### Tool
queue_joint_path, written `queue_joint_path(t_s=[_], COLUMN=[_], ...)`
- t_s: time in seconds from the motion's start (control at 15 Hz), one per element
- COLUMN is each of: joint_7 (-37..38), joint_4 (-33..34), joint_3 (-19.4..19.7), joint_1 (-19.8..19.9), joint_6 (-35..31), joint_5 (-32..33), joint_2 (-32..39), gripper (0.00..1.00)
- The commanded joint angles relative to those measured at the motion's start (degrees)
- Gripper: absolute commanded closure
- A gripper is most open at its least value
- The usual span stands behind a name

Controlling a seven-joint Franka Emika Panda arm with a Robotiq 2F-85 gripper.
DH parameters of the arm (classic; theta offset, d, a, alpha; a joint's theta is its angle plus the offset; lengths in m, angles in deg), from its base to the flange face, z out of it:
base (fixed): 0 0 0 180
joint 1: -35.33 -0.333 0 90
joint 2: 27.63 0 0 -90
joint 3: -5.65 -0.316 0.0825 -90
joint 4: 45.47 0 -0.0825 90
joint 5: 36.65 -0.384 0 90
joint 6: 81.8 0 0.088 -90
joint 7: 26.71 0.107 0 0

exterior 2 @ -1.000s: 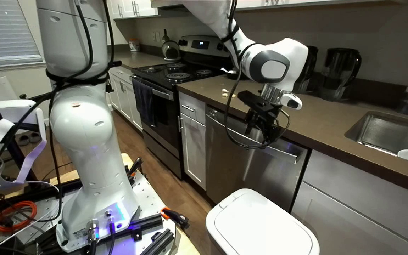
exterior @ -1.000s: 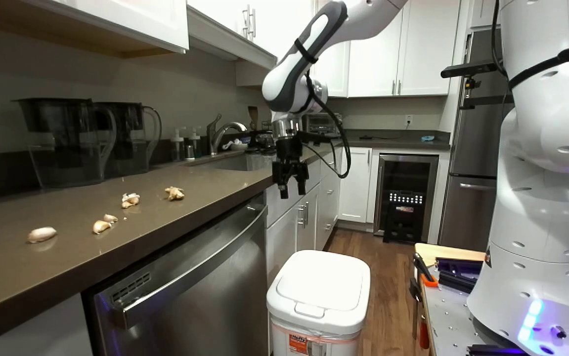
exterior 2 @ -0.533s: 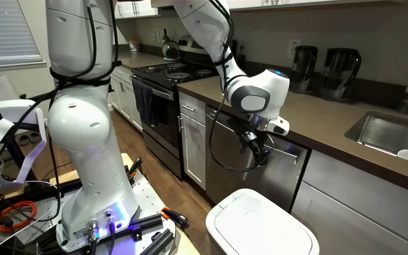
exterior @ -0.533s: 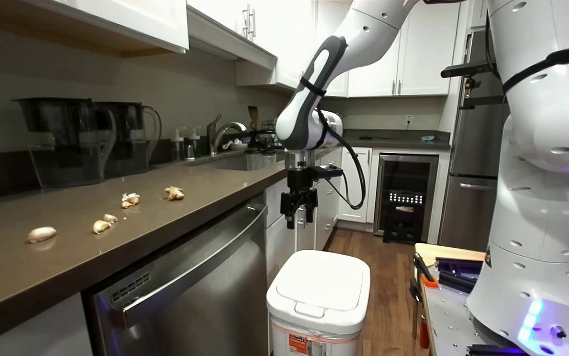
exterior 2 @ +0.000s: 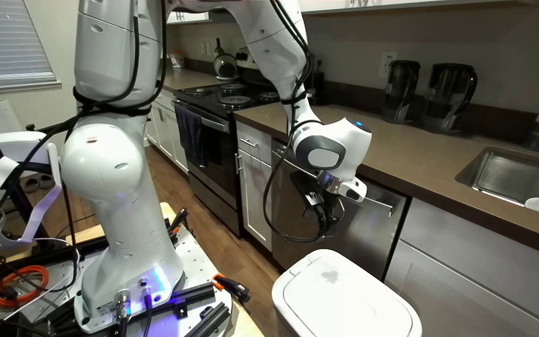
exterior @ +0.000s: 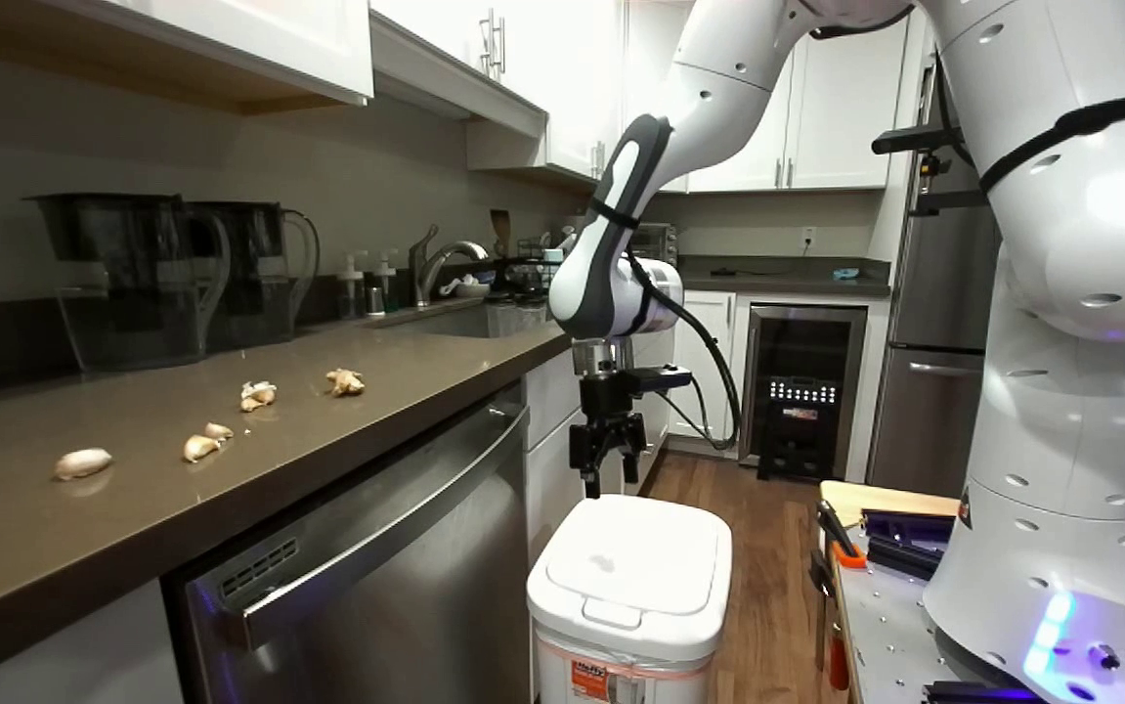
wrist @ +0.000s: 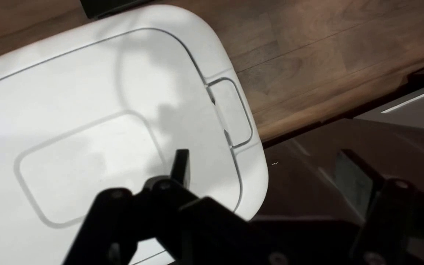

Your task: Open the white bin

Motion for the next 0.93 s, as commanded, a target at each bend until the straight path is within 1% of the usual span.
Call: queue_joint_path(t_s=[0.0,0.07,0.2,0.27,0.33,0.47,0.53,0.73,0.87], joint_7=[8.2,12.9,20.0,23.5,27.1,33.0,34.5,37.3,38.2], joint_4=[0.1,0.4,0.6,1.1,1.5,2.4,2.6,4.1,6.0], joint_3=[1.4,2.5,4.4,5.6,7.6,11.2,12.5,15.3,16.6], joint_1=[-5.1,-7.7,-12.3,-15.0,-18.2,-23.9,-25.9,-30.0,-31.4], joint_6=[-5.3,-7.1,-12.0,-14.4,-16.3,-19.6,-20.5,-23.9,-24.7], joint_5=[9.5,13.7,19.8,22.0,24.0,25.3,25.0,22.7,21.2], joint_2=[3.5,5.4,8.7,11.1,13.0,17.4,19.1,24.6,28.4], gripper=[0.0,0.0,0.0,0.08,0.24,0.4,0.46,0.66,0.78])
